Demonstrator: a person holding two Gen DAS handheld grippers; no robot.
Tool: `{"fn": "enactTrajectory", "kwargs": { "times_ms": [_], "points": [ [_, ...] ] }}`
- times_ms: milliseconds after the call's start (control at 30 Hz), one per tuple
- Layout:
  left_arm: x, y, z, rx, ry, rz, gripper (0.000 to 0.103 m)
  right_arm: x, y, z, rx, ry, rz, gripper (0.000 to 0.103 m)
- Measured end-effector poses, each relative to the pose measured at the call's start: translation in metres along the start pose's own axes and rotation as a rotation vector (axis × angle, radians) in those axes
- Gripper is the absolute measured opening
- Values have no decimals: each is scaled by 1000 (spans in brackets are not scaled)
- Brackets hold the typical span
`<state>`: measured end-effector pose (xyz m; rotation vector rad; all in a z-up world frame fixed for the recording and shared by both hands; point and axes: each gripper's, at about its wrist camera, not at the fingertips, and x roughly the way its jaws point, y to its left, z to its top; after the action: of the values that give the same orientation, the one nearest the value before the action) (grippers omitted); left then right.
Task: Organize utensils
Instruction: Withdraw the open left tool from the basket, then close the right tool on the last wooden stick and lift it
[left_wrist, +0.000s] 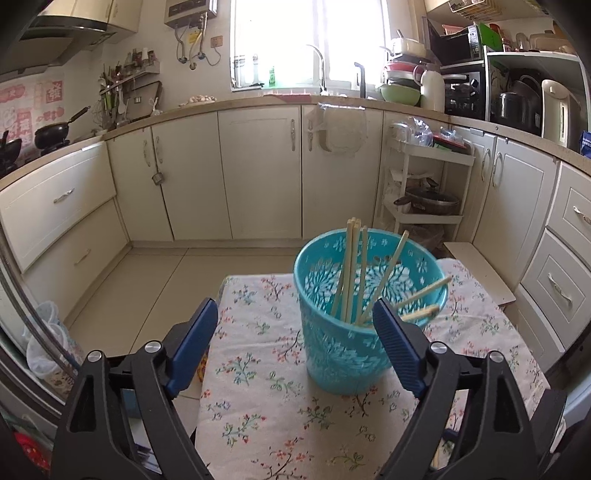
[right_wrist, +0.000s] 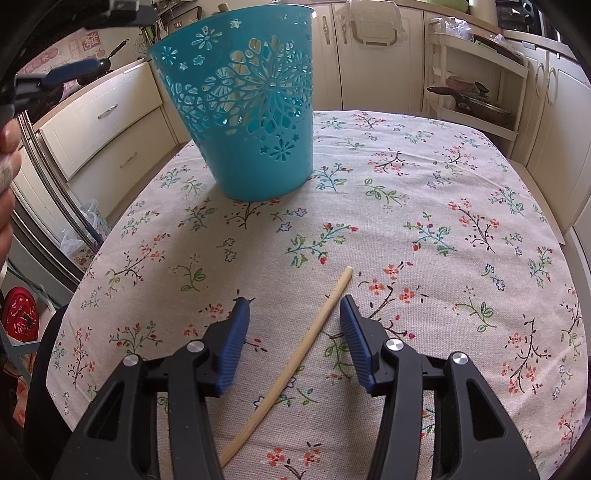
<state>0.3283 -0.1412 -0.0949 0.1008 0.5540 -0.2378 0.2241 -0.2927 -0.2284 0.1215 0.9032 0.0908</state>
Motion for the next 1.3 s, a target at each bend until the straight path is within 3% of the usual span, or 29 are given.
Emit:
{"fn": "enactTrajectory", "kwargs": {
  "times_ms": [300,400,567,667,733,800,933,1133,1233,1300],
  "points": [
    [7,15,-34,-9,81,18,85,0,1,-1,-1,0,-40,52],
    [25,17,-52,12,146,25,86,-2,1,-3,9,2,-107,52],
    [55,20,-88,9,270,14,86,-11,6,-17,11,-7,-148,51],
    [65,20,-103,0,301,7,86,-13,13,-20,-40,-5,-138,35],
    [70,21,-110,-5,315,4,86,-12,17,-17,-95,10,-137,18],
    [73,22,-115,-7,326,2,86,-11,17,-14,-137,24,-125,12],
    [73,23,-116,-19,328,-4,86,-12,3,-10,-138,72,-80,11],
    [80,20,-113,-20,331,-9,86,-5,-25,1,27,88,-105,12],
    [83,16,-114,-2,346,-4,86,-3,-13,1,-26,90,-127,8],
    [84,15,-116,1,353,-8,86,-4,-3,1,-103,117,-87,7]
  ]
}}
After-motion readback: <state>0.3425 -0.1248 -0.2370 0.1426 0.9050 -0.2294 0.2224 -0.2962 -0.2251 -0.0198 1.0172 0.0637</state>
